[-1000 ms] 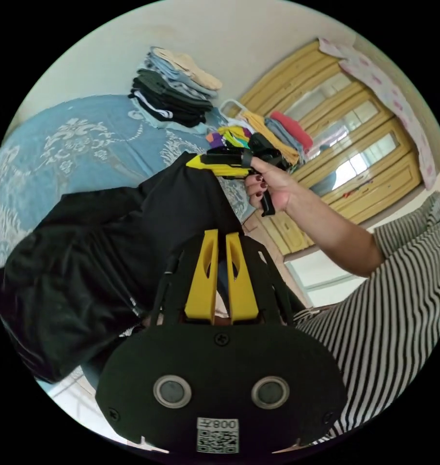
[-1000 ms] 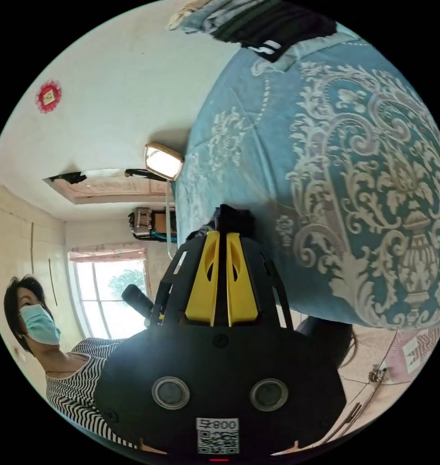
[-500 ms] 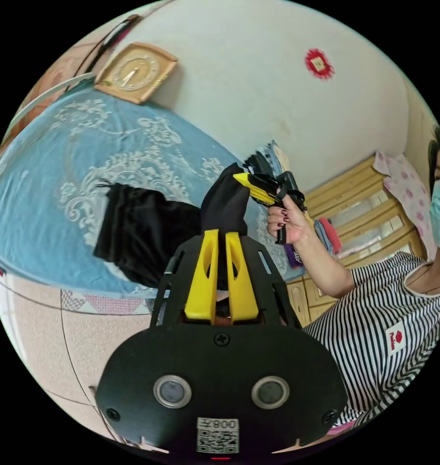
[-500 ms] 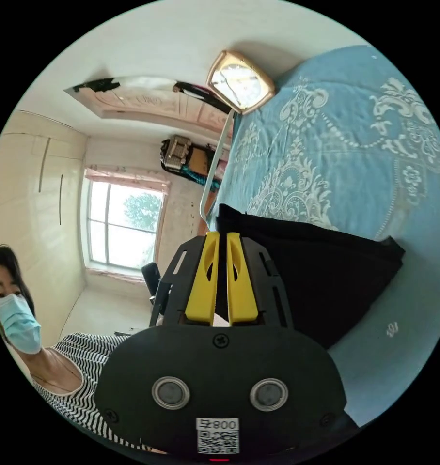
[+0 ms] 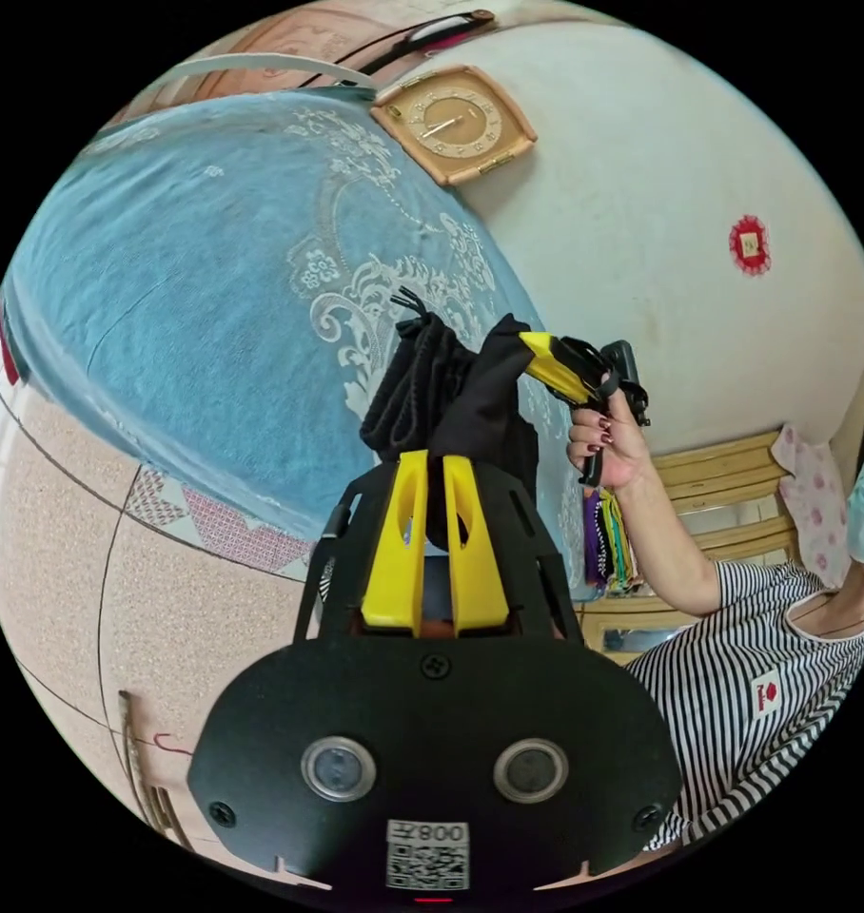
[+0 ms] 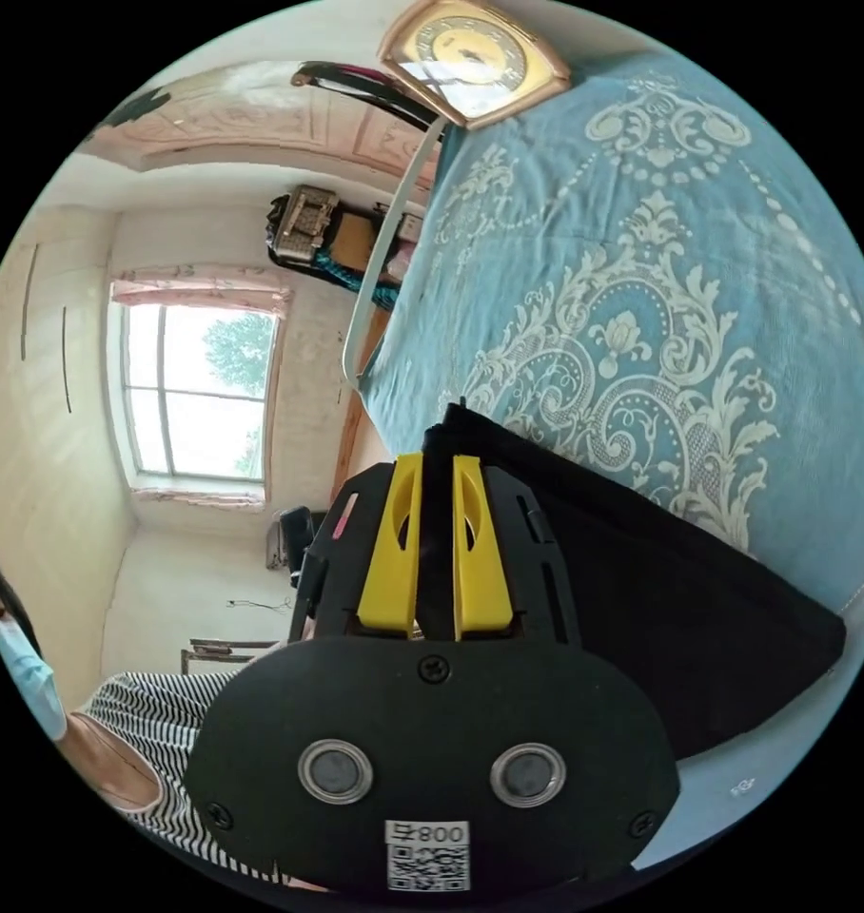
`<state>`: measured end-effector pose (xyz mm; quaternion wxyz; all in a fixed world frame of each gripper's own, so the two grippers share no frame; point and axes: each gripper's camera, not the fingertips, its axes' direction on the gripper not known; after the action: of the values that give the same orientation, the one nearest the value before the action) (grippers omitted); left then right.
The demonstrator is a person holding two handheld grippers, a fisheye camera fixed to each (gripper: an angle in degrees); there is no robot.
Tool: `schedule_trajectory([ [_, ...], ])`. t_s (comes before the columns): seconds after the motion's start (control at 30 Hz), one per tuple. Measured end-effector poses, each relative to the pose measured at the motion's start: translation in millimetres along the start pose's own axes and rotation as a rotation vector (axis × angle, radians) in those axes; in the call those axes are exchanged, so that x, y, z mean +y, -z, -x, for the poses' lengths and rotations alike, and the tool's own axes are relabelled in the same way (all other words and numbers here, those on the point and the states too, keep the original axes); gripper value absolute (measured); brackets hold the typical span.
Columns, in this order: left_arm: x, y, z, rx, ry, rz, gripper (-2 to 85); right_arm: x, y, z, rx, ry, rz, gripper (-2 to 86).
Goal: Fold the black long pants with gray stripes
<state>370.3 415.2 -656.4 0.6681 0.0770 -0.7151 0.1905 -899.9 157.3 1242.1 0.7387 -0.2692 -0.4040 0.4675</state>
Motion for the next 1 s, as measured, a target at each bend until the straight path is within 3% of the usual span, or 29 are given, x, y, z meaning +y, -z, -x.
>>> schedule_trajectory([
  [0.23,32.2,42.1,10.2,-0.045,0.054,-0.131,0.9,7.8,-20.7,53.3,0.029,0.122,-0.102,0.8],
  [0.43,31.9,40.9,-34.6,-0.058,-0.112,-0.167,0.2,-18.3,-117.0,81.5,0.329,0.185,0.048,0.2],
  [0.5,24.6,24.3,-44.1,-0.127,-0.15,-0.111,0.2,-26.1,-160.2,92.0,0.461,0.23,0.124,0.2],
  [0.6,22.7,-5.0,-53.5,-0.377,-0.216,-0.016,0.2,-26.0,-187.4,110.1,0.552,0.299,0.126,0.2],
  [0.83,44.2,-4.3,-77.3,-0.446,-0.3,-0.03,0.2,-20.0,-193.8,124.8,0.446,0.312,0.14,0.2],
  [0.93,54.8,-9.4,-84.8,-0.492,-0.34,-0.022,0.2,-15.0,-183.6,141.2,0.5,0.361,0.03,0.2],
  [1.0,58.6,-23.2,-77.8,-0.524,-0.338,0.033,0.2,-24.0,-200.8,139.3,0.532,0.355,0.095,0.1],
])
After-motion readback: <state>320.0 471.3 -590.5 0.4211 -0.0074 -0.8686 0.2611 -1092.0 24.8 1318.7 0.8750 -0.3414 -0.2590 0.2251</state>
